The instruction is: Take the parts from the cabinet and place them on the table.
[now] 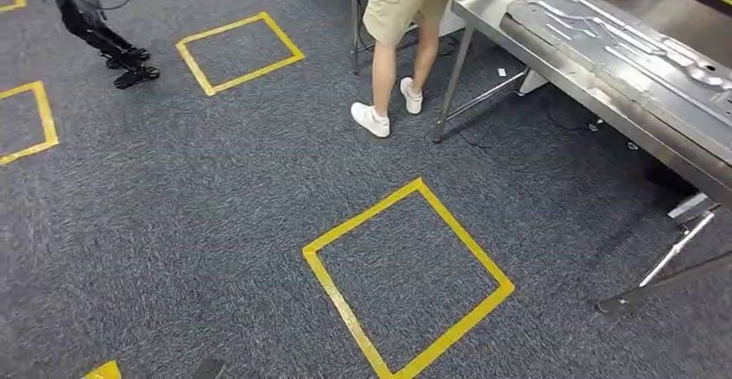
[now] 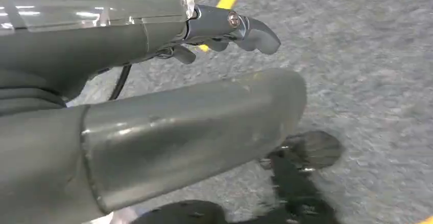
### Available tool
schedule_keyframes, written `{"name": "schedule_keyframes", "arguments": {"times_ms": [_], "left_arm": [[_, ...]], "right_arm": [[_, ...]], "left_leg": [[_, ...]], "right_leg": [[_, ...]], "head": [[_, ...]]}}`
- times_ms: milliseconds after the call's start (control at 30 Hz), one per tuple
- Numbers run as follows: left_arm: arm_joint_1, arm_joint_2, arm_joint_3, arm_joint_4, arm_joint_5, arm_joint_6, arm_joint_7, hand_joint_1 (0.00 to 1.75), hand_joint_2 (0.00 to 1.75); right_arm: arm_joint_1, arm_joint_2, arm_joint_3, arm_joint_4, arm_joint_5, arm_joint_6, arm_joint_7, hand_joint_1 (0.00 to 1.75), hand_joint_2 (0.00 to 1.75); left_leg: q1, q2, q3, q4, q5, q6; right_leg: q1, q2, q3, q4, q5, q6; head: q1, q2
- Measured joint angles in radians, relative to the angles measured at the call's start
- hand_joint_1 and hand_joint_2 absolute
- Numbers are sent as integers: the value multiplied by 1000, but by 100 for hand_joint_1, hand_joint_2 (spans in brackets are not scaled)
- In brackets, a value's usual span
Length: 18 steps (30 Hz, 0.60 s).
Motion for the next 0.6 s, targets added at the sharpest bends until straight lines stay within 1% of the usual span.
{"name": "schedule_keyframes", "arguments": {"times_ms": [33,67,133,167,200,233,267,300,333,367,400,433,500,533,567,600], "left_arm": [[19,-4,0,18,0,-1,0,0,0],[36,-5,0,44,0,0,2,0,0],[93,-8,0,99,1,-1,4,0,0],[124,-12,0,128,1,-1,4,0,0],[152,-12,0,166,1,-1,4,0,0],[179,-11,0,196,1,-1,4,0,0],[206,-10,0,234,1,-1,4,0,0],[232,-10,0,263,2,-1,6,0,0],[254,-9,0,288,2,-1,5,0,0],[270,-6,0,308,2,-1,5,0,0],[281,-3,0,319,2,-1,5,0,0],[284,-1,0,325,2,-1,5,0,0],[259,3,0,319,1,-1,3,0,0],[239,3,0,305,1,-1,2,0,0],[213,3,0,288,0,-1,1,0,0],[188,1,0,263,0,-1,0,0,0]], "right_arm": [[-17,0,0,-17,0,0,0,0,175],[-41,0,0,-34,0,0,-1,0,175],[-99,1,0,-98,0,0,-3,0,175],[-126,1,0,-127,0,0,-3,0,175],[-160,2,0,-162,1,0,-3,0,175],[-187,4,0,-198,1,0,-3,0,175],[-210,4,0,-235,1,0,-3,0,0],[-234,4,0,-272,1,1,-3,0,0],[-255,3,-1,-299,1,0,-3,0,0],[-271,2,-1,-319,1,0,-3,0,0],[-280,2,-1,-328,1,0,-3,0,0],[-283,2,-1,-338,1,0,-3,0,0],[-267,4,0,-329,1,1,-1,0,0],[-249,5,0,-314,1,1,-1,0,0],[-230,4,-1,-291,1,0,0,0,0],[-203,4,-1,-262,1,0,2,0,0]], "left_leg": [[6,-1,-2,-6,4,-5],[7,-4,-8,-9,10,-15],[20,-22,-10,-25,24,-35],[20,-32,-7,-34,32,-43],[11,-26,-3,-37,28,-44],[7,25,-12,-20,13,-42],[1,61,-41,41,-30,-40],[-1,74,-83,128,-73,-40],[-2,76,-120,210,-106,-41],[-2,76,-147,269,-123,-42],[-2,78,-152,283,-114,-43],[-2,80,-131,246,-85,-44],[-1,89,-24,55,9,-43],[-3,95,6,-3,1,-43],[-9,95,11,-6,-3,-35],[-12,92,11,2,-5,-25]], "right_leg": [[0,57,20,-47,-9,-6],[2,71,23,-49,-1,-6],[12,65,20,-51,6,-11],[14,62,19,-58,17,-16],[5,47,37,-95,32,-28],[6,29,51,-114,32,-28],[7,24,53,-122,36,-35],[10,18,50,-121,37,-35],[12,11,47,-116,35,-36],[14,4,44,-111,33,-38],[15,-1,43,-106,29,-36],[14,-6,43,-102,25,-33],[9,-19,48,-86,6,-22],[8,-29,46,-78,-4,-15],[13,-38,35,-67,-12,-8],[15,-41,33,-60,-13,-6]], "head": [[-1,0],[0,0],[0,0],[0,0],[-1,0],[-1,0],[-1,0],[-2,0],[-1,0],[-1,0],[-1,0],[-1,0],[-1,0],[-1,0],[-1,0],[-2,0]]}}
